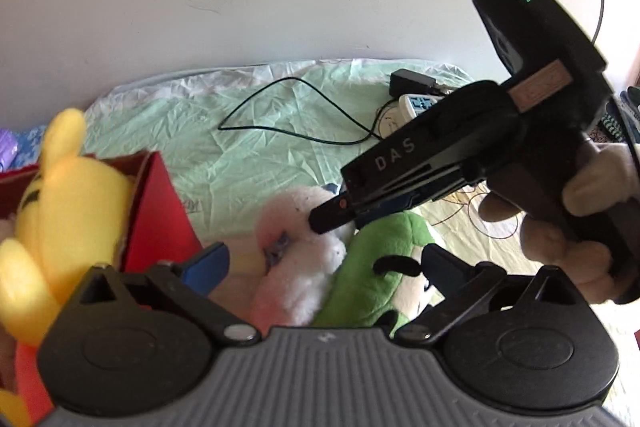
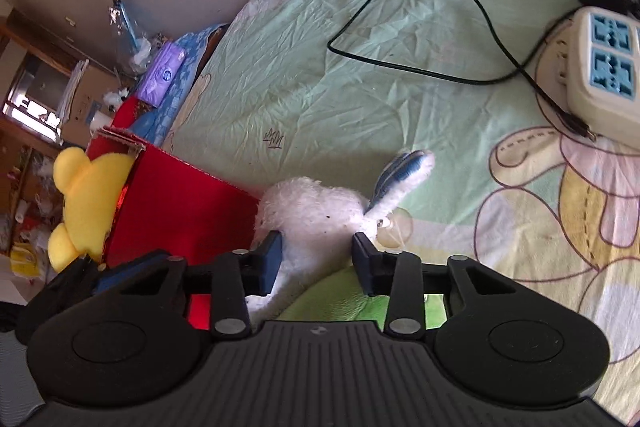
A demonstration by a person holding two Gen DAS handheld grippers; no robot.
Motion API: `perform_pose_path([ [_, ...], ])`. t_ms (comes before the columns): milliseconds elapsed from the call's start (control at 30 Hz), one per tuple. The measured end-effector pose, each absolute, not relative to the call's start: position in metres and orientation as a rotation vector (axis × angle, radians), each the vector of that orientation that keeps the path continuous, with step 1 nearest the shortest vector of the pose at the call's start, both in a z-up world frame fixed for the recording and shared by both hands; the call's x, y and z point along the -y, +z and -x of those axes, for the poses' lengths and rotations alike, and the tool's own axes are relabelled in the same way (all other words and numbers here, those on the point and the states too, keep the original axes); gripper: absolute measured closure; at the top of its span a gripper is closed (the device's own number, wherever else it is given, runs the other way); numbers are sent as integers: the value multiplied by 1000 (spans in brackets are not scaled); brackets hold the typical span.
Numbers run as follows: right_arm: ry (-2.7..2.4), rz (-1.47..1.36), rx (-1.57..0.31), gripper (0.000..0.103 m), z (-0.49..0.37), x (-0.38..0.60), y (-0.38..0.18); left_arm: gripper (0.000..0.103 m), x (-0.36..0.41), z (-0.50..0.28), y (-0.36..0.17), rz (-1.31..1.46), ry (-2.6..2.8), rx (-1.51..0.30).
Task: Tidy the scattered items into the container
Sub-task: 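Close the right gripper on the white plush bunny and lift it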
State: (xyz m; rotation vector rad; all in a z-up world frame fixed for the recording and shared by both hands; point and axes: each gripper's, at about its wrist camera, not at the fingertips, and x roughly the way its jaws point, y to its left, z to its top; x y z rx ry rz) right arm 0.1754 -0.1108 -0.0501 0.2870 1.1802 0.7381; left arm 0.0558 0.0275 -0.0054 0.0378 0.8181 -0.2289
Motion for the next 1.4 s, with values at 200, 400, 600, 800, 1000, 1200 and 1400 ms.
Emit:
perform_pose_path([
  [200,728,-284,-1192,69,-172,123,-52,5,-18,-57,-12,-23,-285,-829],
  [400,724,-411,-1260,60,-171,148,-73,4,-24,-82,-29,43,-232,-871],
  [600,659,-693,-1255,39,-182,166,-88,1,-26,-92,-38,103,-215,-907],
  [800,705,-805,-1286,38,-195,143,-100,1,-36,-96,-41,164,-201,-929],
  [1000,743,-740,-1288,42,-205,128,-98,4,-46,-105,-42,240,-197,-961],
  [1200,770,-766,-1250,54,-197,150,-95,12,-51,-106,-35,277,-229,-959],
  [1400,749,-806,-1181,55,-176,175,-81,10,-38,-100,-27,214,-257,-925],
])
